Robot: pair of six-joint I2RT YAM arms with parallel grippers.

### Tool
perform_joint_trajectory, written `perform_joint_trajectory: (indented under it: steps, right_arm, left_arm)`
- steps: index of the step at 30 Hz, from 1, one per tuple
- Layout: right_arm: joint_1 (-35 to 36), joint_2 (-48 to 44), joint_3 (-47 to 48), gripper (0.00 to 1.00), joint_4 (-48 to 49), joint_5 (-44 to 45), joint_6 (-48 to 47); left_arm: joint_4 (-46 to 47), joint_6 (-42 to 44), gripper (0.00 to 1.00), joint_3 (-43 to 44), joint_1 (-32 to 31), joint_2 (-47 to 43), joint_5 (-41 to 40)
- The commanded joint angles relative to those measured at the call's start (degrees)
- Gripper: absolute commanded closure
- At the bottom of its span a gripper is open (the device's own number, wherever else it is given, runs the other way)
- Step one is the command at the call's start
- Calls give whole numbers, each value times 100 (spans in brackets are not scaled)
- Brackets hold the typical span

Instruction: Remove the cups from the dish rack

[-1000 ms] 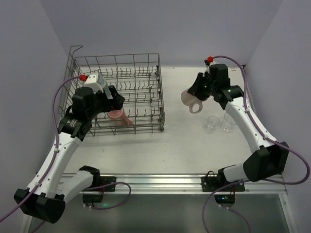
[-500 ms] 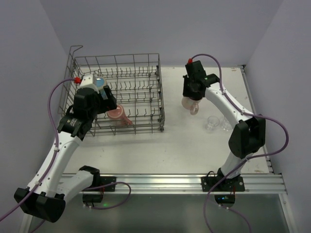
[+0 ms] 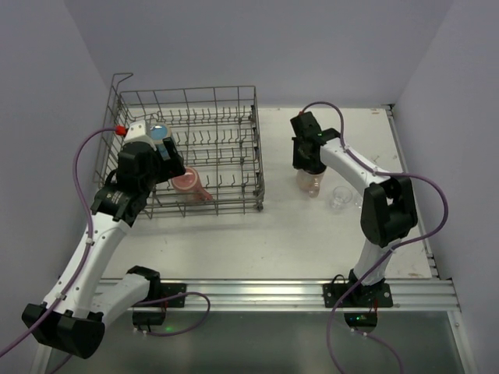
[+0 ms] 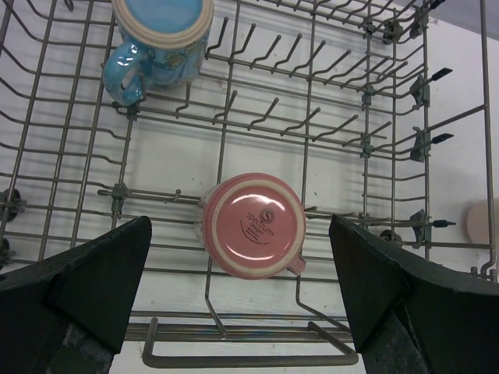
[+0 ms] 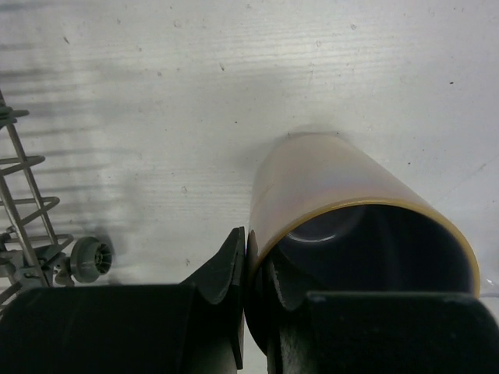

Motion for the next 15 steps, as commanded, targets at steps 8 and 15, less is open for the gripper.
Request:
perform_joint_trajectory:
  steps: [8, 15]
  right_arm:
    - [14, -32, -512, 100, 920, 243, 150]
    - [31, -14, -845, 100, 1131, 225, 203]
  left_arm:
    - [8, -93, 0, -34, 37, 94, -79]
    - [-132, -172, 0, -130, 37, 269, -96]
